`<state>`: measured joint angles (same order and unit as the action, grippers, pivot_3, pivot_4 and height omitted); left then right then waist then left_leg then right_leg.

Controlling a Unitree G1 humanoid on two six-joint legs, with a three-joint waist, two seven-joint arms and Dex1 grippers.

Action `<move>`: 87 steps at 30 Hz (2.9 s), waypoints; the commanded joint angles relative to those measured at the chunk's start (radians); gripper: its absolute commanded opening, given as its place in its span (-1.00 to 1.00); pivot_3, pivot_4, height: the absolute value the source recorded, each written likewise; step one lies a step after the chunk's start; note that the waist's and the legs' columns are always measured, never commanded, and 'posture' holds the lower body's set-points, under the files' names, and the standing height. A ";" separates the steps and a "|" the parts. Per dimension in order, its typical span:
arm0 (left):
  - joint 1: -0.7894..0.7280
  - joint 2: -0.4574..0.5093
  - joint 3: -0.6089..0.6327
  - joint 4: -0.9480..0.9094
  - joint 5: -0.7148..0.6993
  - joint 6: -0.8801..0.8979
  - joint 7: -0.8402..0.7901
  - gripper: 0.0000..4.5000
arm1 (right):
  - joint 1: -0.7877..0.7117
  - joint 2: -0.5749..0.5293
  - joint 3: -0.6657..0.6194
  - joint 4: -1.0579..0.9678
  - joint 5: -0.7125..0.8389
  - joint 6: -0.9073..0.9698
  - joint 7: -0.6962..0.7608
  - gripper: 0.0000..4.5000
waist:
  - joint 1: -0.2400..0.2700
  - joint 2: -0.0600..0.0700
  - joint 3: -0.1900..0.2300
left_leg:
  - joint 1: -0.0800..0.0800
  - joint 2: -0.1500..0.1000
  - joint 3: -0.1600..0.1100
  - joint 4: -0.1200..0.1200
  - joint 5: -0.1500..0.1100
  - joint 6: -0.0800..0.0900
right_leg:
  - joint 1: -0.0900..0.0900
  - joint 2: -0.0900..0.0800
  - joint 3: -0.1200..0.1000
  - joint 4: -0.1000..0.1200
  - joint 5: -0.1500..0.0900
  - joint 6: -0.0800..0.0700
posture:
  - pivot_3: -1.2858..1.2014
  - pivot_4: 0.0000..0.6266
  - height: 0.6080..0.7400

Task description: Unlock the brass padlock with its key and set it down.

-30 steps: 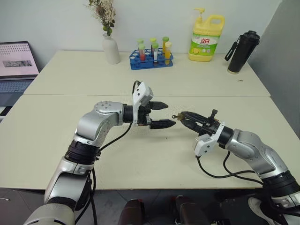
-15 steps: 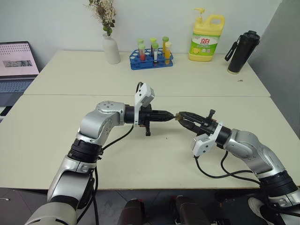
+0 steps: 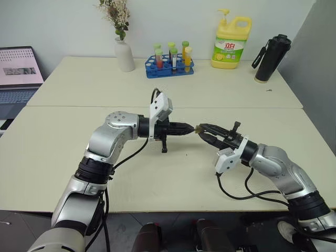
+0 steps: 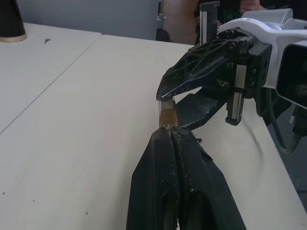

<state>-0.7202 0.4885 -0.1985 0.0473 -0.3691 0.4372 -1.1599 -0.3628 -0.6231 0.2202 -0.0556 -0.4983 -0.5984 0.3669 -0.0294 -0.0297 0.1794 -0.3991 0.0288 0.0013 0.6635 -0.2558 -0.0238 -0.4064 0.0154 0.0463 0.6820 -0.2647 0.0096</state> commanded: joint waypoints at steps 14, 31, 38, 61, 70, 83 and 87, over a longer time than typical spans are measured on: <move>0.014 -0.052 -0.041 0.109 0.215 -0.632 -0.022 -1.00 | -0.023 0.025 -0.031 -0.056 0.063 0.011 0.011 -0.59 | 0.001 0.000 0.000 | 0.000 0.000 0.001 0.000 0.000 0.000 | 0.000 0.000 -0.001 0.000 0.000 0.000 | 0.03 -0.52 1.00; -0.033 -0.070 0.035 0.069 0.048 -0.115 0.028 -0.32 | -0.021 0.026 -0.028 -0.058 0.063 0.020 0.012 -0.59 | 0.000 0.000 0.000 | 0.000 0.000 0.000 0.000 0.000 0.000 | 0.000 0.000 -0.002 0.000 -0.001 0.001 | 0.03 -0.52 1.00; -0.039 -0.052 0.074 -0.055 -0.114 0.216 0.035 0.49 | -0.018 0.021 -0.028 -0.060 0.066 0.017 0.017 -0.59 | 0.000 0.000 0.000 | -0.001 0.000 -0.001 0.000 0.000 0.000 | 0.000 0.000 -0.002 0.000 -0.001 0.001 | 0.03 -0.52 1.00; -0.071 -0.090 0.044 -0.028 -0.104 0.285 0.124 0.07 | -0.017 0.024 -0.020 -0.075 0.070 0.011 0.027 -0.59 | 0.000 0.000 0.000 | 0.000 0.000 -0.001 0.001 0.000 0.000 | 0.000 0.000 -0.001 0.001 0.000 0.000 | 0.03 -0.52 1.00; -0.063 -0.095 0.035 -0.025 -0.094 0.272 0.117 -0.92 | -0.016 0.021 -0.023 -0.077 0.062 0.007 0.022 -0.59 | 0.000 0.000 0.000 | 0.000 0.000 -0.001 0.001 0.000 0.000 | 0.000 0.000 -0.001 0.001 0.000 0.000 | 0.03 -0.52 1.00; -0.050 -0.073 0.028 -0.021 -0.100 0.241 0.047 -0.92 | 0.076 -0.058 -0.090 -0.140 0.306 0.187 0.196 0.20 | 0.001 0.000 0.000 | -0.001 0.000 -0.001 0.001 0.000 0.000 | 0.000 0.000 -0.001 0.001 0.000 0.000 | 0.03 -0.52 1.00; -0.061 -0.070 0.046 0.005 -0.128 0.250 0.017 -0.92 | 0.222 -0.180 -0.213 -0.352 0.646 0.529 0.375 0.55 | 0.006 0.000 0.000 | 0.000 -0.001 -0.002 0.001 0.000 0.000 | 0.001 -0.001 -0.002 0.000 0.000 0.000 | 0.03 -0.52 1.00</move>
<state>-0.7596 0.4180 -0.1799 0.0586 -0.4688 0.6933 -1.1236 -0.1583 -0.7771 0.0900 -0.2887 -0.0033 -0.2043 0.6901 -0.0232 -0.0295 0.1795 -0.3996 0.0283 -0.0005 0.6643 -0.2559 -0.0236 -0.4050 0.0147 0.0442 0.6820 -0.2645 0.0096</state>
